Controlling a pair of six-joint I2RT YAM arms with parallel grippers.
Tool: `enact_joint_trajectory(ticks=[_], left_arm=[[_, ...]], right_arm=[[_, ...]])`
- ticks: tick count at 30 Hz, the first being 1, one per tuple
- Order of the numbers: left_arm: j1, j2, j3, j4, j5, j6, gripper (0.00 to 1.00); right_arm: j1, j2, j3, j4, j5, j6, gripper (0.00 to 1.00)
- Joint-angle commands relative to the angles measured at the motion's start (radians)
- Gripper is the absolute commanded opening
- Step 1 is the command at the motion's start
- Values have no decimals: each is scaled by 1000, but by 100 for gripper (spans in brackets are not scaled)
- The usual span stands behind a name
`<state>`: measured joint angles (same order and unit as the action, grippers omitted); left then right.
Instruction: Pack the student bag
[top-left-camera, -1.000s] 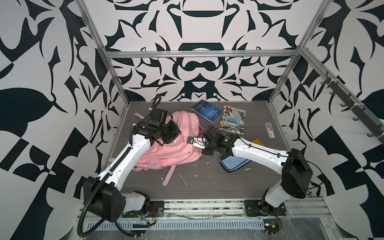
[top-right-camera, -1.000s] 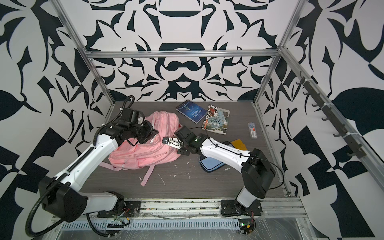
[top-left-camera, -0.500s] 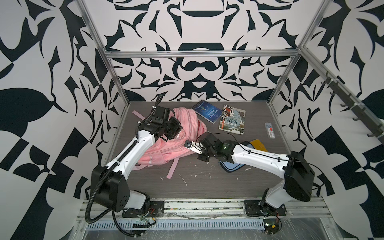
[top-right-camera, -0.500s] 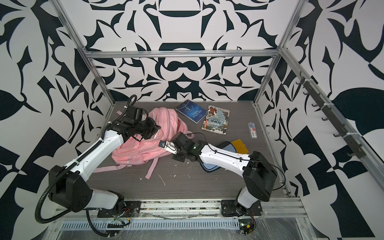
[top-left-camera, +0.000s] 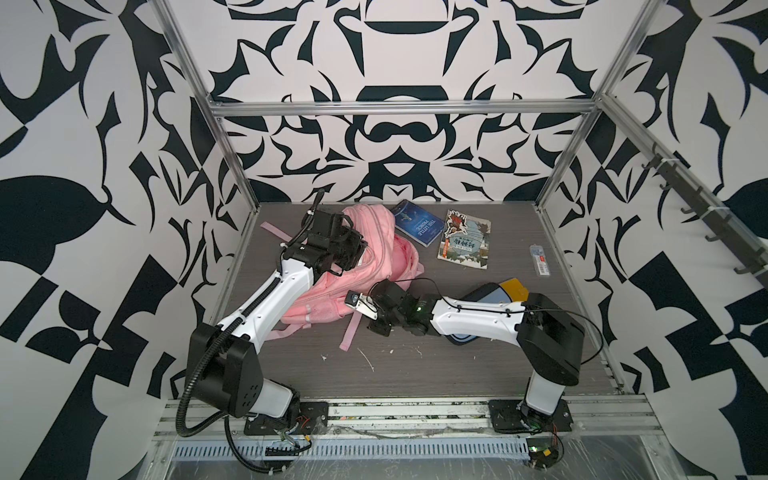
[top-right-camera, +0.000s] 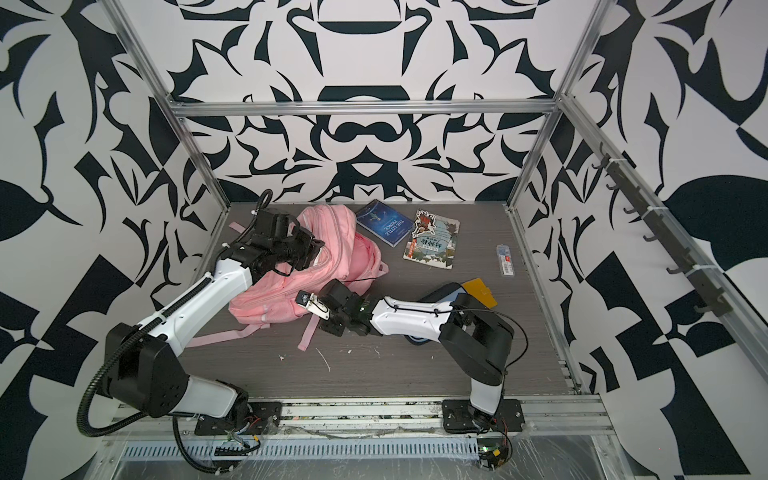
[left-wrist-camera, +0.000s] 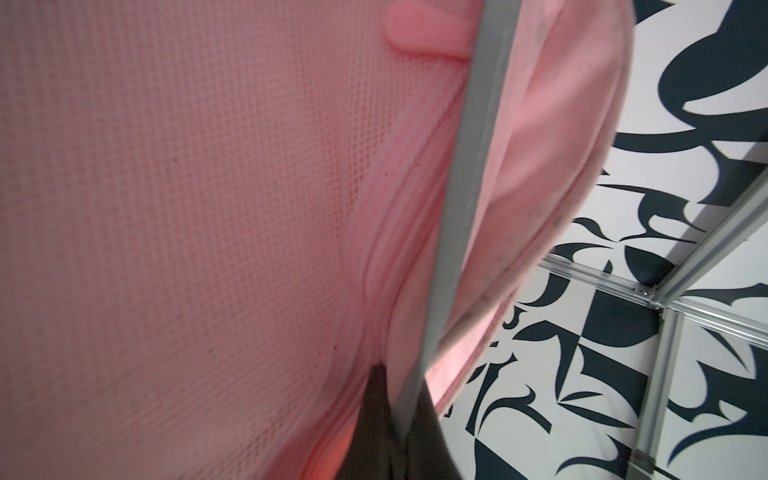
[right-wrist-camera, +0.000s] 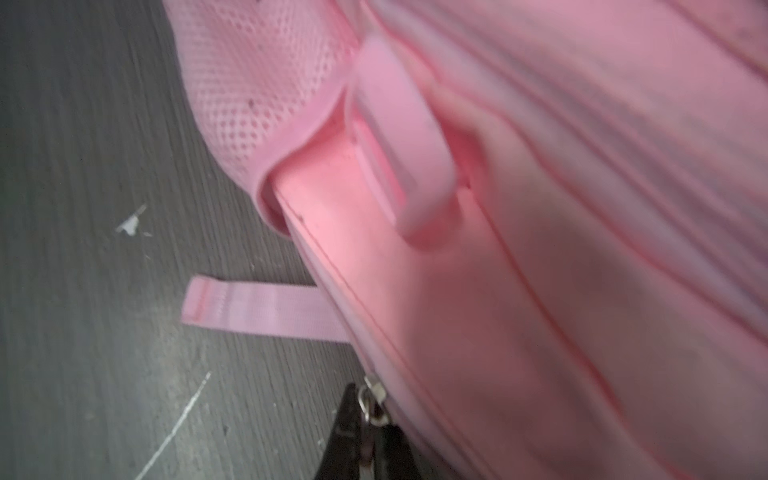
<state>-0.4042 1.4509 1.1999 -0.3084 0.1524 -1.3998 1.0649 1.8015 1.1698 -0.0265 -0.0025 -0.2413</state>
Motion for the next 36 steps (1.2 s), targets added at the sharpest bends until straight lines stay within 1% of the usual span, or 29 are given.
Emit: enact_joint_trajectory(ticks=[1, 6, 9, 11, 15, 17, 20, 21, 22, 23, 24, 25, 26, 28, 30, 33, 36], left_arm=[[-9, -24, 6, 188, -10, -71, 0], [-28, -24, -6, 219, -14, -96, 0], [-32, -31, -22, 245, -13, -111, 0], [-33, -43, -32, 248, -16, -110, 0], [-32, -62, -56, 245, -23, -100, 0], [-29, -67, -68, 236, -23, -76, 0], [-14, -77, -89, 193, -8, 12, 0], [-7, -81, -108, 209, 11, 27, 0], [0, -88, -138, 227, 23, 47, 0], [7, -96, -159, 230, 34, 85, 0], [14, -97, -167, 215, 46, 127, 0], [21, -95, -172, 200, 67, 179, 0], [29, -85, -173, 200, 111, 235, 0], [33, -60, -166, 170, 176, 342, 0], [35, -31, -159, 137, 238, 445, 0], [36, 0, -138, 58, 306, 579, 0], [33, 4, -127, -23, 339, 697, 0]], right_arm=[[43, 11, 69, 110, -141, 64, 0], [48, 71, 117, 138, -201, 101, 0], [48, 95, 117, 150, -205, 108, 0], [47, 89, 100, 160, -205, 109, 0], [47, 45, 52, 166, -202, 114, 6], [38, -12, 18, 161, -189, 135, 13], [7, -133, -71, 165, -188, 211, 32], [-3, -176, -107, 171, -187, 237, 40], [-15, -237, -154, 174, -180, 270, 54], [-26, -289, -190, 169, -171, 290, 64], [-34, -330, -217, 155, -158, 305, 71], [-45, -375, -239, 125, -142, 323, 75], [-60, -417, -248, 87, -129, 337, 76], [-102, -490, -260, 29, -102, 367, 77], [-170, -553, -264, -25, -65, 413, 77], [-347, -589, -225, -143, -33, 486, 77], [-545, -554, -131, -301, -42, 518, 77]])
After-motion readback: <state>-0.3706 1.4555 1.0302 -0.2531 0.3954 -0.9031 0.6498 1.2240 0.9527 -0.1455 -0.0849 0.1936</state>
